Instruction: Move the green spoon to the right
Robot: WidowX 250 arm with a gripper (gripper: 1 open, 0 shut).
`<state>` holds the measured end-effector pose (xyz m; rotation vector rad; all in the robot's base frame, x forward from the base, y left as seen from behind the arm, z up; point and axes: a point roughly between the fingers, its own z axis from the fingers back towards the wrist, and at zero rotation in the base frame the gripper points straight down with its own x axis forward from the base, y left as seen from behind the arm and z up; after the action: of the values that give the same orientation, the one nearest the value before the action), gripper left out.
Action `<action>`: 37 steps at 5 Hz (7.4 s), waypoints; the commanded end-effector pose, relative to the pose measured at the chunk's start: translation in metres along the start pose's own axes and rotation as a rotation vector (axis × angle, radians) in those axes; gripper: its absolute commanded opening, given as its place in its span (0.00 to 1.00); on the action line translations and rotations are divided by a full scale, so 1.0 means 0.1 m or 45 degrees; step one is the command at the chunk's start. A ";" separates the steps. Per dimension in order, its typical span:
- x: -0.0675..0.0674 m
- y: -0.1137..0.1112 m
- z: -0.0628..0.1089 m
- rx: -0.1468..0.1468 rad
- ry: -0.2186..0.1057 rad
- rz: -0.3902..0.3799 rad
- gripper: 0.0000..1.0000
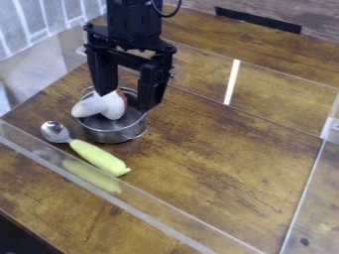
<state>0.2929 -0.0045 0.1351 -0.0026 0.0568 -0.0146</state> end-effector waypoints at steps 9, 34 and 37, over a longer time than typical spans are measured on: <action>-0.09 0.46 -0.82 -0.186 -0.047 1.478 1.00; 0.09 -0.01 -0.99 -0.217 0.158 2.243 0.00; 0.25 0.12 -0.91 -0.209 0.175 2.223 0.00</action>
<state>0.3012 0.0014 0.0277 -0.0641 0.2306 1.7268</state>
